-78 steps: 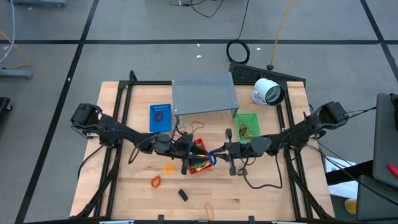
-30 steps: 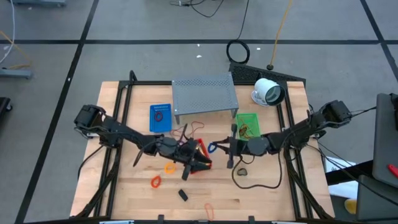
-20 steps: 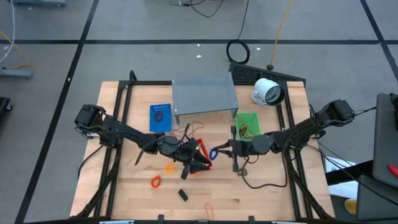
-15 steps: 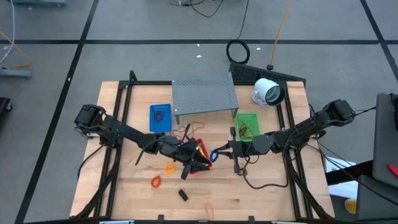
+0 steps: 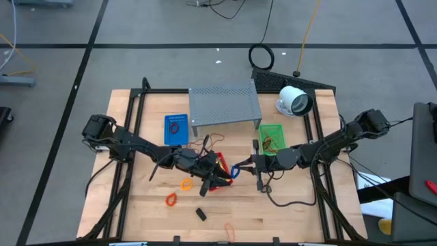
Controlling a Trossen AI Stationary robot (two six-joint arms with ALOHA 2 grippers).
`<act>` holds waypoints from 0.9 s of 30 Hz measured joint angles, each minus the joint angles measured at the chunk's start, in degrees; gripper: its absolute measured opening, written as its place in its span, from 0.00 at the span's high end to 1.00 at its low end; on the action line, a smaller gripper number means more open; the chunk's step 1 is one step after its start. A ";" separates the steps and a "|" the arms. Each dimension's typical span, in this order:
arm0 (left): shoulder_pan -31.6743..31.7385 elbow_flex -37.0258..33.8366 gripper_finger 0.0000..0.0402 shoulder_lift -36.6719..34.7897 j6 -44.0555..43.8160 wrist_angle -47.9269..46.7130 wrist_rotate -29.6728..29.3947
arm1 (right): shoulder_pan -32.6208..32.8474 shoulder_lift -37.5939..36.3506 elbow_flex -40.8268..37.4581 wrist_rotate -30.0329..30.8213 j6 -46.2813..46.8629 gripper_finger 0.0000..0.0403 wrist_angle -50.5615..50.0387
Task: Pick & Place Office Desk Supplies
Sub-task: Put the blue spring keychain into the blue bin
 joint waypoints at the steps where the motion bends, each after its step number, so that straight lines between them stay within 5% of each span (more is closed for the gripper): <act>1: 0.02 0.00 0.62 0.00 0.00 0.01 -0.40 | 0.00 0.00 0.00 0.00 0.47 1.00 0.00; 27: 0.04 0.00 0.62 0.02 0.07 0.07 -2.99 | 0.00 0.00 0.00 -0.04 0.93 1.00 -0.21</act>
